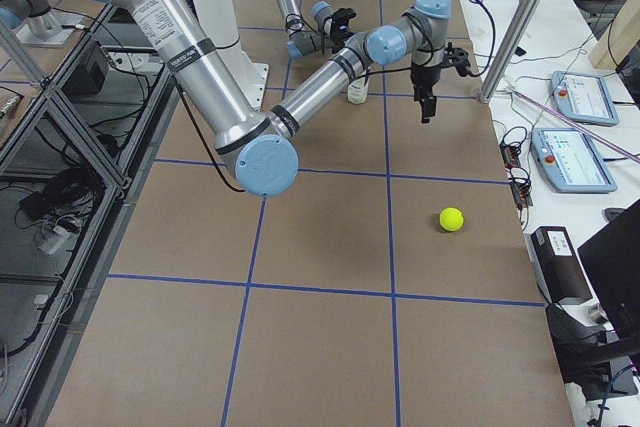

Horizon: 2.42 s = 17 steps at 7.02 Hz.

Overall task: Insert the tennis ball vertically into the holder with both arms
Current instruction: 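Raise the right gripper and move it toward the farther yellow ball, then grasp the farther yellow tennis ball with the right gripper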

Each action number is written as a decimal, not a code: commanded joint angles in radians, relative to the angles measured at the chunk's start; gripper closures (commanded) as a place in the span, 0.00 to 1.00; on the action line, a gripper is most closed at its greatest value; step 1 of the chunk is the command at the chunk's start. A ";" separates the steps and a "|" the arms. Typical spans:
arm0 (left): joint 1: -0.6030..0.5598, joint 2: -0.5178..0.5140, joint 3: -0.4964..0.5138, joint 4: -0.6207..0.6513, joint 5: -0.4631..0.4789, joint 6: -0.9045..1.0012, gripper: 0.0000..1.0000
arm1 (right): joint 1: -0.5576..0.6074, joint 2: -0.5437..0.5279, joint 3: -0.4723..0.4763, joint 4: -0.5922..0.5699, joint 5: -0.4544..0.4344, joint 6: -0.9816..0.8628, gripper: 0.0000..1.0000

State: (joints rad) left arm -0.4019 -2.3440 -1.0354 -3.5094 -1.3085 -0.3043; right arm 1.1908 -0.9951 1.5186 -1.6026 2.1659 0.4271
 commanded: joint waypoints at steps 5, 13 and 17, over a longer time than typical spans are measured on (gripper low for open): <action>0.000 0.003 0.000 0.001 0.002 0.001 0.15 | 0.046 0.042 -0.660 0.688 0.025 -0.071 0.01; 0.003 0.003 0.000 0.001 0.002 0.001 0.15 | -0.049 0.069 -0.741 0.721 -0.116 -0.018 0.03; 0.005 0.003 0.002 0.001 0.002 0.002 0.15 | -0.039 0.067 -0.720 0.719 -0.113 -0.016 1.00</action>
State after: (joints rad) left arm -0.3978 -2.3409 -1.0340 -3.5082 -1.3069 -0.3034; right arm 1.1455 -0.9280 0.7876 -0.8817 2.0507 0.4099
